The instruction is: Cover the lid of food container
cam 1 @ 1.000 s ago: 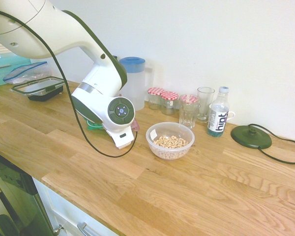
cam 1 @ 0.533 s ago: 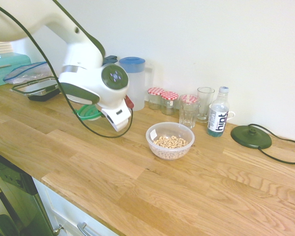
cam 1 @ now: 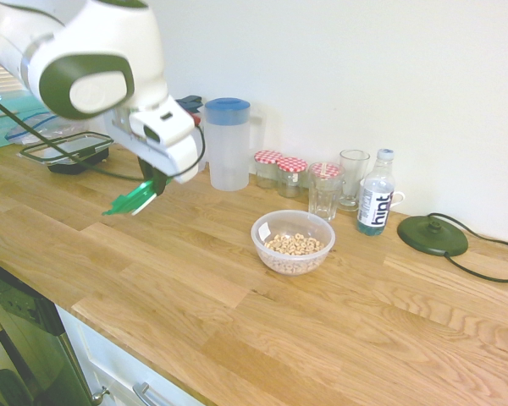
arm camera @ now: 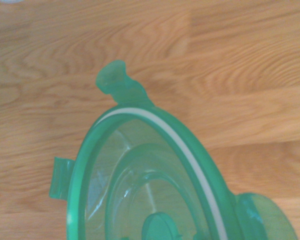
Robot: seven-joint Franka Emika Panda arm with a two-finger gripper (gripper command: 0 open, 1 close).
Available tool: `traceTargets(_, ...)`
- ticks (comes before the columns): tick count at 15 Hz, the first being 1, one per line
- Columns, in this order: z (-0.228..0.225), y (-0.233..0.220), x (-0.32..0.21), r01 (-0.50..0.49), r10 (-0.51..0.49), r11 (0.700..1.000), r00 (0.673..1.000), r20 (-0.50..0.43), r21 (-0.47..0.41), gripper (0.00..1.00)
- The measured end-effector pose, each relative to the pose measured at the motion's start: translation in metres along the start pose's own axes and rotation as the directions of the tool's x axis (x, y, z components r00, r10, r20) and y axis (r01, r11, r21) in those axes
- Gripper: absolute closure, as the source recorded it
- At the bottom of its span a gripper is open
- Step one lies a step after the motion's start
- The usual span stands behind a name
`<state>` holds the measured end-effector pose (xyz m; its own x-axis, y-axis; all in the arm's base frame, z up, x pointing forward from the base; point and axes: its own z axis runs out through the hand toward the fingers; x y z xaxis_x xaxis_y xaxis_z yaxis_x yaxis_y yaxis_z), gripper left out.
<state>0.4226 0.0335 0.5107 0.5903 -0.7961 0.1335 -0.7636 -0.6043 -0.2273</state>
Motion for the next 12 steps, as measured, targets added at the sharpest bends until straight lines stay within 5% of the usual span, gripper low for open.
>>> traceTargets(3, -0.102, -0.007, 0.043, 0.044, -0.073, 0.987, 0.979, -0.188, -0.156, 1.00)
traceTargets(5, -0.132, -0.032, 0.058, 0.069, -0.146, 0.965, 0.942, -0.302, -0.251, 1.00)
traceTargets(12, -0.077, -0.068, 0.082, 0.014, -0.377, 0.808, 0.780, -0.499, -0.589, 1.00)
